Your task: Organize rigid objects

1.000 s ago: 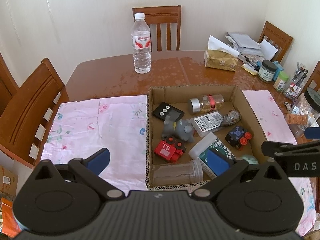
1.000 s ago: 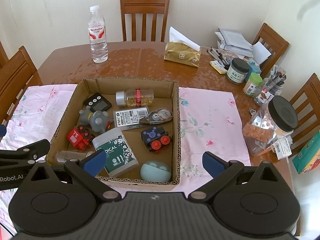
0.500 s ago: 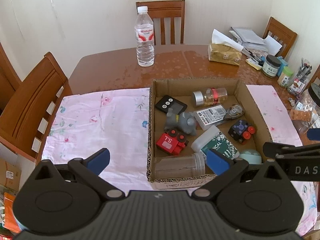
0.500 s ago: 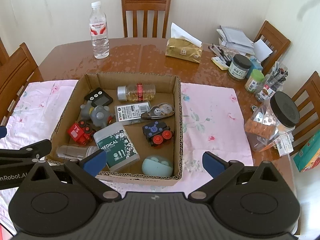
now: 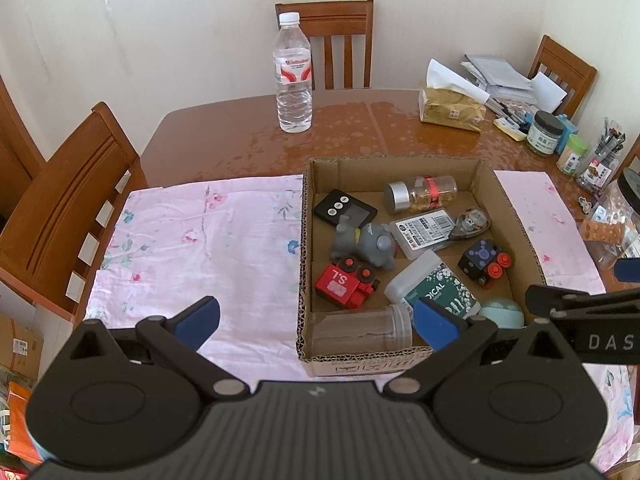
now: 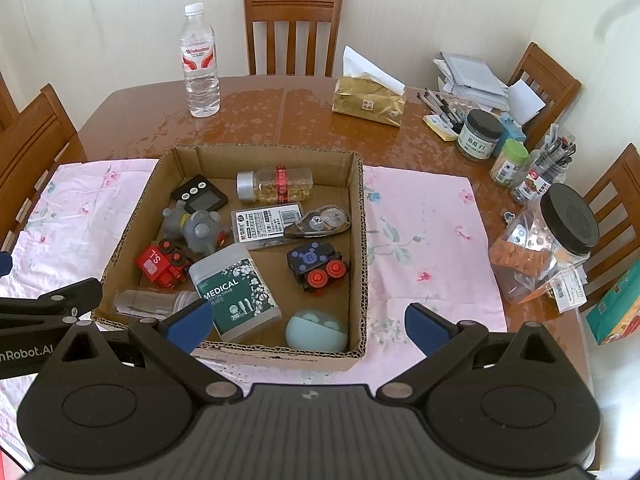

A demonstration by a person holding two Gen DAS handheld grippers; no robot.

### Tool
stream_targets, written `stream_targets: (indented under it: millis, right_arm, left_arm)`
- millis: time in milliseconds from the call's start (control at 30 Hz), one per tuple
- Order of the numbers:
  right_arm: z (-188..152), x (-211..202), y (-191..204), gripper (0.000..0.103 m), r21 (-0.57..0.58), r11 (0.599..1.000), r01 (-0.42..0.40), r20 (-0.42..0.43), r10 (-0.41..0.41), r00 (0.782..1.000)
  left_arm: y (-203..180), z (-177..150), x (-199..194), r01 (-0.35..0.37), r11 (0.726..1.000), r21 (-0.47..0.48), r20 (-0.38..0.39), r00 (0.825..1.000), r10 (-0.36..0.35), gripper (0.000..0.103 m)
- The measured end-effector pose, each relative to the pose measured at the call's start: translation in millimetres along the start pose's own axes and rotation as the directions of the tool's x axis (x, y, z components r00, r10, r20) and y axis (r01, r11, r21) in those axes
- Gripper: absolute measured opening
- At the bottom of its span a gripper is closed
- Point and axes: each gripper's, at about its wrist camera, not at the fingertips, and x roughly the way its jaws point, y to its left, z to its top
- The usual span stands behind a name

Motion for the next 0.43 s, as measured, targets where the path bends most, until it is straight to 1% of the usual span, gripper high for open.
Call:
stream_targets:
  millis: [433]
  right_arm:
    - [-0.8, -3.4, -1.5, 0.103, 0.004, 1.000, 0.004, 0.006, -0.004, 1.000]
  left_arm:
    - [-0.1, 0.7, -3.1, 0.005, 1.000, 0.001, 0.006, 1.000, -0.005, 0.102]
